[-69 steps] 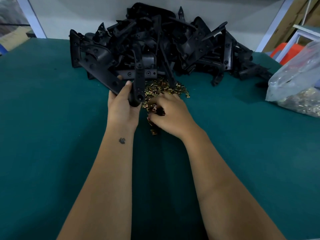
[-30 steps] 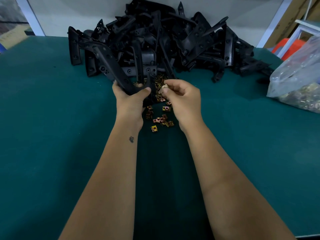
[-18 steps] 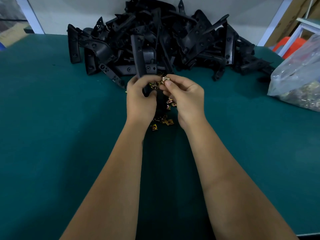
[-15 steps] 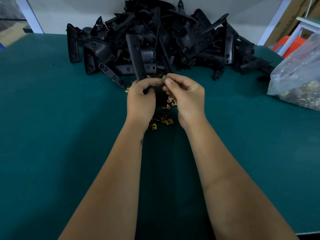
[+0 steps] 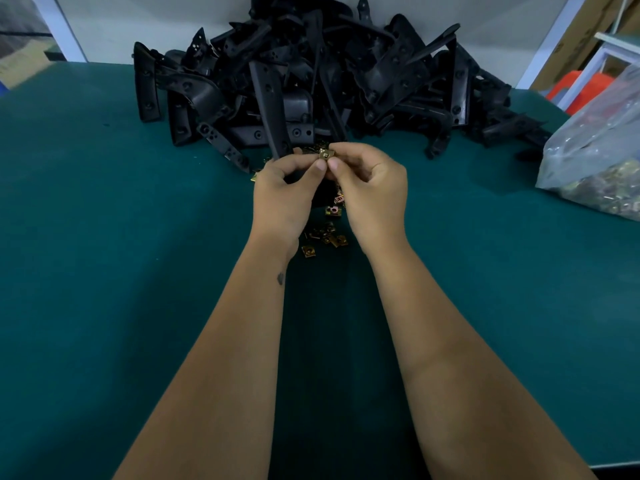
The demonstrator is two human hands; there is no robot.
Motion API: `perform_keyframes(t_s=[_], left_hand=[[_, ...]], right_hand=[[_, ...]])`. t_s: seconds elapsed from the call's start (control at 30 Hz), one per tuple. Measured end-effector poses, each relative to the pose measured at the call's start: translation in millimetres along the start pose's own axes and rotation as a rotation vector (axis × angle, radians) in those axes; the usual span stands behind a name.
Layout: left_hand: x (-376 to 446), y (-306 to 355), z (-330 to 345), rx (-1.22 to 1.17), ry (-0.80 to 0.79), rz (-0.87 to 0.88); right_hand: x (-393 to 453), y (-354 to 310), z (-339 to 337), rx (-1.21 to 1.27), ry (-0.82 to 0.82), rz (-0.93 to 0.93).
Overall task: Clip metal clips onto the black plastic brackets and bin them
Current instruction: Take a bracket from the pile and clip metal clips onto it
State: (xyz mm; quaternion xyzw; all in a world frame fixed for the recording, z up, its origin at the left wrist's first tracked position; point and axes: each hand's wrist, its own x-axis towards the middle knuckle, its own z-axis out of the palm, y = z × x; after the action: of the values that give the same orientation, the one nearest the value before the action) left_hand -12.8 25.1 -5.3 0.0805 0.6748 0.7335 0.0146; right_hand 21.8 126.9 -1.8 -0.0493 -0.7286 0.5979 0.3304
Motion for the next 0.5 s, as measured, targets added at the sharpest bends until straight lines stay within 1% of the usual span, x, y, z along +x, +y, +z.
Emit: perform_keyframes(t_s=[0.07, 0.13, 0.2, 0.27, 0.4, 0.5], left_hand=[[-1.9, 0.8, 2.2, -0.004, -0.012, 0.002], [-4.1, 1.5, 4.3, 0.001, -0.011, 0.012], [-5.8, 2.3, 5.4, -0.017, -0.007, 0.016], [-5.5, 3.3, 4.4, -0.110, -0.003, -0.032], [0.3, 6.7, 0.7, -0.420, 0.083, -0.209], [2.6, 8.5, -3.0, -0.523, 0.148, -0.285]], right_hand=[[-0.8, -0.7, 2.8, -0.001, 0.073, -0.018], [1.8, -1.0, 2.8, 0.035, 0.134, 0.002], [4.8, -0.9, 0.1, 0.090, 0.179, 0.053], [7.2, 0.1, -3.4, 0.165, 0.219, 0.121], [7.8, 2.0, -6.3, 0.307, 0.207, 0.224], [6.7, 1.3, -5.7, 0.377, 0.161, 0.280]])
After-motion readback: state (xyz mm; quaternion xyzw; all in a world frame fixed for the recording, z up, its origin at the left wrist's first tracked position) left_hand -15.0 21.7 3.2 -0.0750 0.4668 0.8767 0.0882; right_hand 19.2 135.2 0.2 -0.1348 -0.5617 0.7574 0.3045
